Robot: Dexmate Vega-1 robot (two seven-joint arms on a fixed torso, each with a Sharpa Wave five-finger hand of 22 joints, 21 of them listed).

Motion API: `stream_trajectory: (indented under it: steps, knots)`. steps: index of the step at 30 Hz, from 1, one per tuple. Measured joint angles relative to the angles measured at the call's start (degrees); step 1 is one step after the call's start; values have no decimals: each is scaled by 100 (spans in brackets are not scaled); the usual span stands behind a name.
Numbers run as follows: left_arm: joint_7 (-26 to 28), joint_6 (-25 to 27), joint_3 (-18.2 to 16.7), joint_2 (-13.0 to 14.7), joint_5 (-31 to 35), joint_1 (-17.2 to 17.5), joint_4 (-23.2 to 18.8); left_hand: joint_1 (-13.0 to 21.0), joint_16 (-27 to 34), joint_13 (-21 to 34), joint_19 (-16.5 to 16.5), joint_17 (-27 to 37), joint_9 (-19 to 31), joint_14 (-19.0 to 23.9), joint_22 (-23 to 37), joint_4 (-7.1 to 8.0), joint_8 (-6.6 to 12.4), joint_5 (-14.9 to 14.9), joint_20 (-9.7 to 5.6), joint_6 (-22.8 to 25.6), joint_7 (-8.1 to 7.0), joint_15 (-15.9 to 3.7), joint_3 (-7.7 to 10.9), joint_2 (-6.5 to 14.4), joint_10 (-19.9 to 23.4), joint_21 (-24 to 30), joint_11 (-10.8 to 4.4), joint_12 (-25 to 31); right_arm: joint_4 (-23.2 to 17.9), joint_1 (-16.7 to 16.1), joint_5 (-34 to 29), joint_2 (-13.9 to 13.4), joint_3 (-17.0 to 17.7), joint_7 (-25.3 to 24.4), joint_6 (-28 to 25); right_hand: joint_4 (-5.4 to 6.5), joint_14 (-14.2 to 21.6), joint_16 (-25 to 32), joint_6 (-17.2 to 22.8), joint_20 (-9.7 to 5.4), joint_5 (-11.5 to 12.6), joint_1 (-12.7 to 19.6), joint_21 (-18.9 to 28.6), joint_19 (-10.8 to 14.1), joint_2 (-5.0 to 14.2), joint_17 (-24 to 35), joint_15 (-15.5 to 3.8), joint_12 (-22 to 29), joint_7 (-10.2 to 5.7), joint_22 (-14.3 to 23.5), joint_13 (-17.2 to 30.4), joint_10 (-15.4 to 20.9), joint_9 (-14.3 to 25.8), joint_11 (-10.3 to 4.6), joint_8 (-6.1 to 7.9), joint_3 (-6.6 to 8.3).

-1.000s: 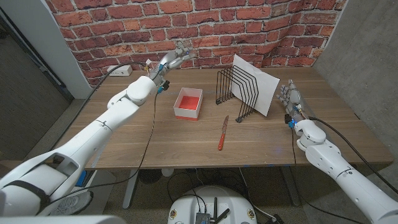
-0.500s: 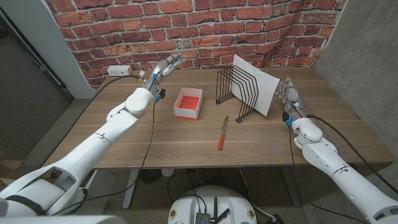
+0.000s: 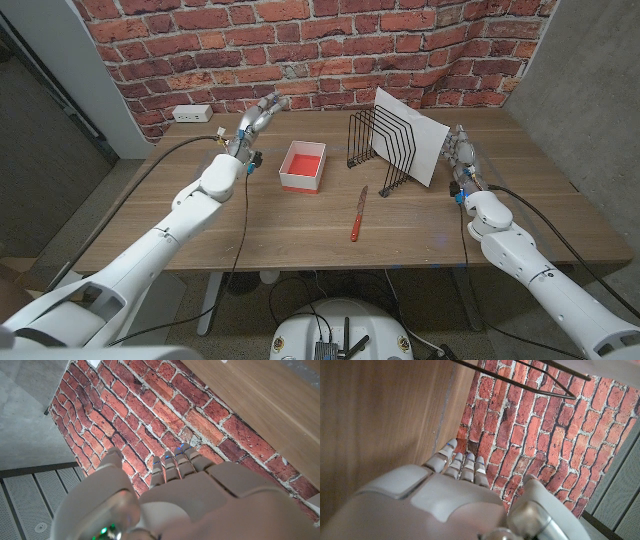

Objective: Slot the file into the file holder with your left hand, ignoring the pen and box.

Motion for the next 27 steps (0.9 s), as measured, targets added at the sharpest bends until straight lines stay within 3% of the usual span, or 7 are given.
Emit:
stream_trajectory:
  steps: [13,27]
  knots:
    - [166,-213,-137,-139,-222,185,204,-150,0,1,-91,0,0,-61,0,61,0,22,-12,-161,-23,61,-16,35,-168,1,20,0,83,60,-26,11,-46,130,68,0,-113,-34,-93,-18,0,0,0,-127,0,-17,-112,-15,-31,0,0,-83,-13,-82,-23,0]
    - [361,-300,-219,-249,-427,454,263,-465,0,2,-490,-1,1,-366,1,159,0,22,7,-503,-12,115,14,22,-511,2,44,-28,156,95,-20,27,-87,280,122,0,-197,-95,-173,-16,0,0,-44,-250,0,-44,-106,-27,-93,0,-12,-156,-12,-156,-23,0]
